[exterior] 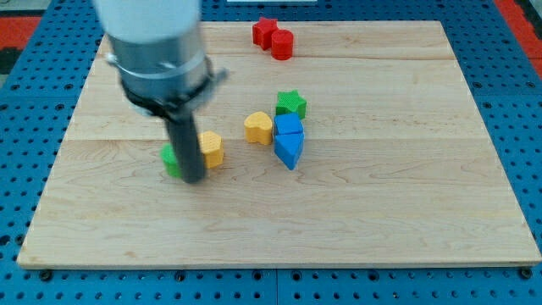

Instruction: Slide the yellow hexagon closer to yellow heart

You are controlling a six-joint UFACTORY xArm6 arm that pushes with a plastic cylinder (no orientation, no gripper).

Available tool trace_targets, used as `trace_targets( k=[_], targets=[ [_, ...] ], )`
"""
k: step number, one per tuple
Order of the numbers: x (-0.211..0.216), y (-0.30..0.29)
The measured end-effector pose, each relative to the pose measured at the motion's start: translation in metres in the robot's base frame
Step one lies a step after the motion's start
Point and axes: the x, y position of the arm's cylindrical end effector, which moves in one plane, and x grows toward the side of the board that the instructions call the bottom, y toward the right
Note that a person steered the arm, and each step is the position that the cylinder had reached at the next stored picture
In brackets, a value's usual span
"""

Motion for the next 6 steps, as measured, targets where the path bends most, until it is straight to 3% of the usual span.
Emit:
trace_targets(
  k=[1, 2, 3, 5, 6],
  targets=[
    [-0.061, -0.078],
    [-0.061, -0.088],
    [0.029, -0.074],
    [0.002, 0.051],
    [-0.028, 0.029]
  ],
)
